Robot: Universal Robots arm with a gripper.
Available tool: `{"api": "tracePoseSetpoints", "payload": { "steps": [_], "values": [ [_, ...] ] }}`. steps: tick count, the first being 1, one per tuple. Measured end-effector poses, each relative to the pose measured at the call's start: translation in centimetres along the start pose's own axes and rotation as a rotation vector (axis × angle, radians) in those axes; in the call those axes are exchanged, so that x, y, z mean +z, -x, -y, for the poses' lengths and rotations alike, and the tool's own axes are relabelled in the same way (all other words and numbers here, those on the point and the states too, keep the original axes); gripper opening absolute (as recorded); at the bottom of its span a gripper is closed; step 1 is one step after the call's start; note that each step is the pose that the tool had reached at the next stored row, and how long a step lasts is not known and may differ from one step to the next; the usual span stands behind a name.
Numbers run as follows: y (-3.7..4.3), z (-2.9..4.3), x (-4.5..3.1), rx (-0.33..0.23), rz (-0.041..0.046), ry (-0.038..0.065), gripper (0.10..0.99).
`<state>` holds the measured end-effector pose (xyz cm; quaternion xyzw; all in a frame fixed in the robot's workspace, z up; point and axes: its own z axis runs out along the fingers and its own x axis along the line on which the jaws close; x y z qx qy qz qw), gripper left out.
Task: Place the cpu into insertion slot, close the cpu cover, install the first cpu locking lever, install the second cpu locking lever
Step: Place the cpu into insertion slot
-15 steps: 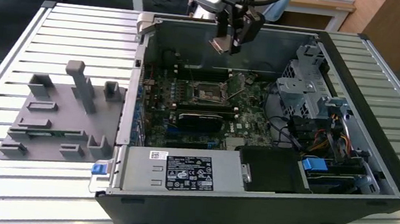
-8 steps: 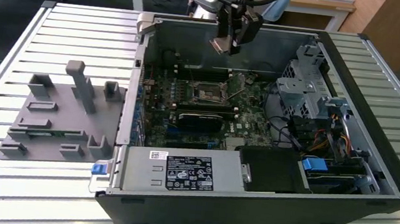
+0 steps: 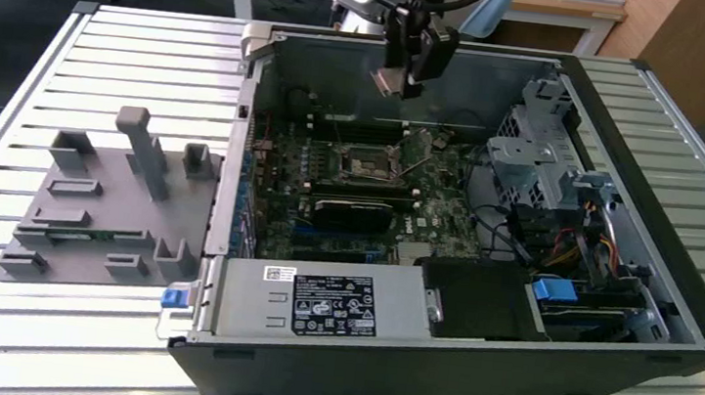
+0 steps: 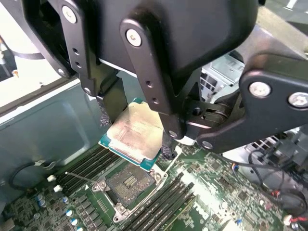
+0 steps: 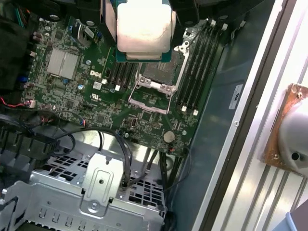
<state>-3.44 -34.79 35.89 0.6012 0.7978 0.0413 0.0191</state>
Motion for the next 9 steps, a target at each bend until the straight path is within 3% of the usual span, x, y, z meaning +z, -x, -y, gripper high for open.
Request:
{"api": "tracePoseSetpoints", "payload": {
  "steps": [9],
  "values": [
    [-0.01,0.03,0.42,0.133,0.0119,0.003,0.537]
  ]
}}
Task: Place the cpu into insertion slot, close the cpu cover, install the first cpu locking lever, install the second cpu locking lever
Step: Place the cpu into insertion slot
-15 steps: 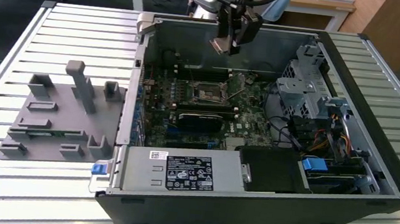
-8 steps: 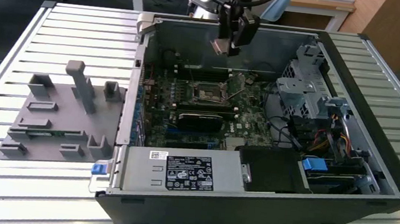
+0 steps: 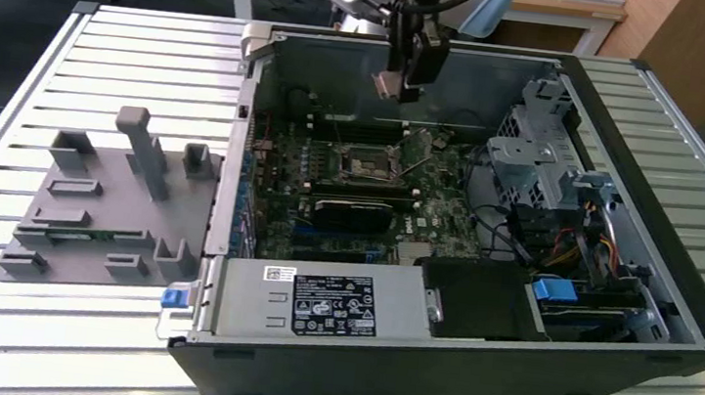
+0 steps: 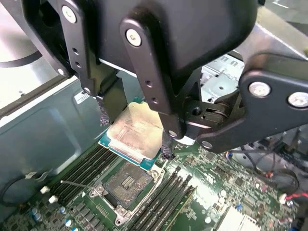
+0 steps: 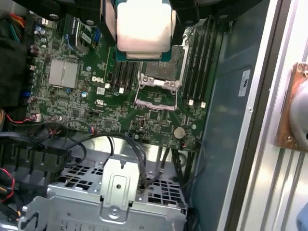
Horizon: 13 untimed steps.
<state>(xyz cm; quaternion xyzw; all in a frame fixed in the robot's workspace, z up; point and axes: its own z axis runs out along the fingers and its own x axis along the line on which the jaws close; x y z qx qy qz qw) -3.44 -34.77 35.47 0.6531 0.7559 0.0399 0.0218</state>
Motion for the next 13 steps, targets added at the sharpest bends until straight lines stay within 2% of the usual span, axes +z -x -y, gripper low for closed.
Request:
{"api": "tracePoseSetpoints", "payload": {
  "steps": [5,10,11,13],
  "values": [
    [-0.02,0.01,0.18,0.057,0.0049,0.000,0.537],
    [-0.02,0.02,0.25,0.073,0.0061,-0.002,0.537],
    [-0.02,0.02,0.28,0.074,0.0057,-0.006,0.537],
    [-0.02,0.03,0.42,0.076,0.0039,-0.024,0.537]
  ]
}}
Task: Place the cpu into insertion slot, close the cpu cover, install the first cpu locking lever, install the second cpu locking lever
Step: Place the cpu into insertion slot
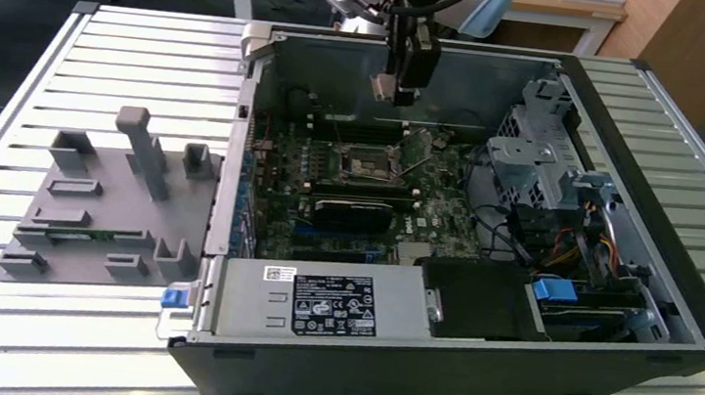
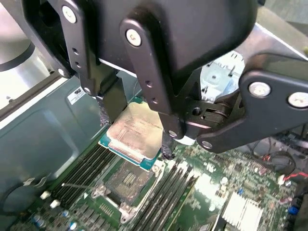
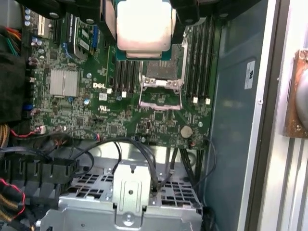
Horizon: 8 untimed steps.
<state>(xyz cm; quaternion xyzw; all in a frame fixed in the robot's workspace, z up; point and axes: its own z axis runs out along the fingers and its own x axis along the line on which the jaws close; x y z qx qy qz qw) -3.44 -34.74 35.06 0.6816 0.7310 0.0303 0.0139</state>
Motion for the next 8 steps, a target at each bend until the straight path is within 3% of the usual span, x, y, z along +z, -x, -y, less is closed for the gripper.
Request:
{"api": "tracePoseSetpoints", "payload": {
  "steps": [2,8],
  "values": [
    [0.01,0.03,0.29,0.000,-0.0006,-0.008,0.537],
    [0.02,0.12,1.34,0.001,-0.0004,-0.004,0.537]
  ]
}}
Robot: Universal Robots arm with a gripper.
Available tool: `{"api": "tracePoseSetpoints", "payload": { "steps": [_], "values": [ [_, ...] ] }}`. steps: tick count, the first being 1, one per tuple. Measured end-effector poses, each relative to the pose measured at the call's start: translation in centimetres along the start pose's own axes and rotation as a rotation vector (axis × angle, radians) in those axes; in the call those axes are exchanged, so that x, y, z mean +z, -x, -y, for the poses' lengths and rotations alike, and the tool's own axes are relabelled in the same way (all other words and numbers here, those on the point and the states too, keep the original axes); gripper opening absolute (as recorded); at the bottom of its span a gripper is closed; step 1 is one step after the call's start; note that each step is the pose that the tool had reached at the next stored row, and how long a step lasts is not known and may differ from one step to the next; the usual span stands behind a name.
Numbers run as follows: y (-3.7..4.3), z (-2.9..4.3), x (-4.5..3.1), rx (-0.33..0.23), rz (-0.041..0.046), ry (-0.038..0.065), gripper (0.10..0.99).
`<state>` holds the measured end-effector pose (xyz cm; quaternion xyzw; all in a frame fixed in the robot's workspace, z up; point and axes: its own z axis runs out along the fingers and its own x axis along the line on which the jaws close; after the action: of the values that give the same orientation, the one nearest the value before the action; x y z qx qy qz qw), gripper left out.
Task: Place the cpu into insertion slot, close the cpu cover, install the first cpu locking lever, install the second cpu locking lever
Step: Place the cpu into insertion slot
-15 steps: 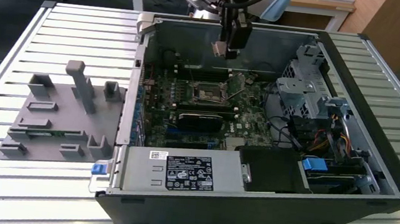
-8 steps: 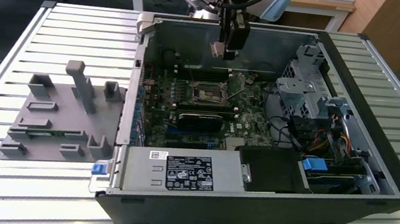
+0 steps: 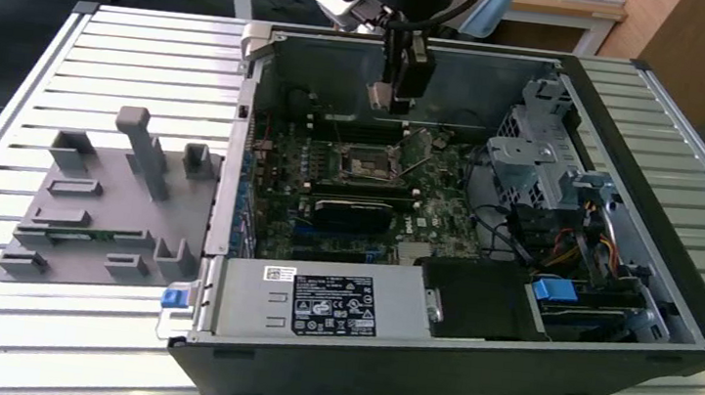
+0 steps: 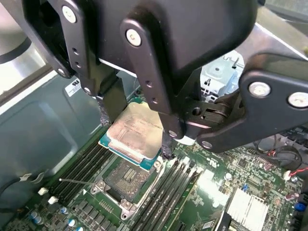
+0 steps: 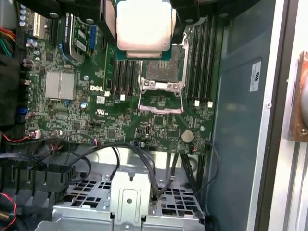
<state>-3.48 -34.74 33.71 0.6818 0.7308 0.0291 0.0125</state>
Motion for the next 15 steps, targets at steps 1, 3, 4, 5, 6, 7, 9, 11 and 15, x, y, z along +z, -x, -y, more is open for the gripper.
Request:
{"api": "tracePoseSetpoints", "payload": {
  "steps": [1,3,4,5,6,7,9,11,15],
  "values": [
    [0.00,0.01,0.18,0.003,0.0003,0.000,0.537],
    [-0.01,0.03,0.48,0.022,0.0014,0.000,0.537],
    [-0.04,0.04,0.62,0.028,0.0018,0.000,0.537],
    [-0.14,0.04,0.80,0.031,0.0021,0.001,0.537],
    [-0.24,0.04,0.99,0.032,0.0020,0.001,0.537],
    [-0.30,0.05,1.18,0.032,0.0019,0.001,0.537],
    [-0.42,0.06,1.53,0.032,0.0020,0.001,0.537],
    [-0.62,0.07,1.91,0.032,0.0019,0.001,0.537],
    [-0.90,0.09,2.64,0.032,0.0019,0.001,0.537]
  ]
}}
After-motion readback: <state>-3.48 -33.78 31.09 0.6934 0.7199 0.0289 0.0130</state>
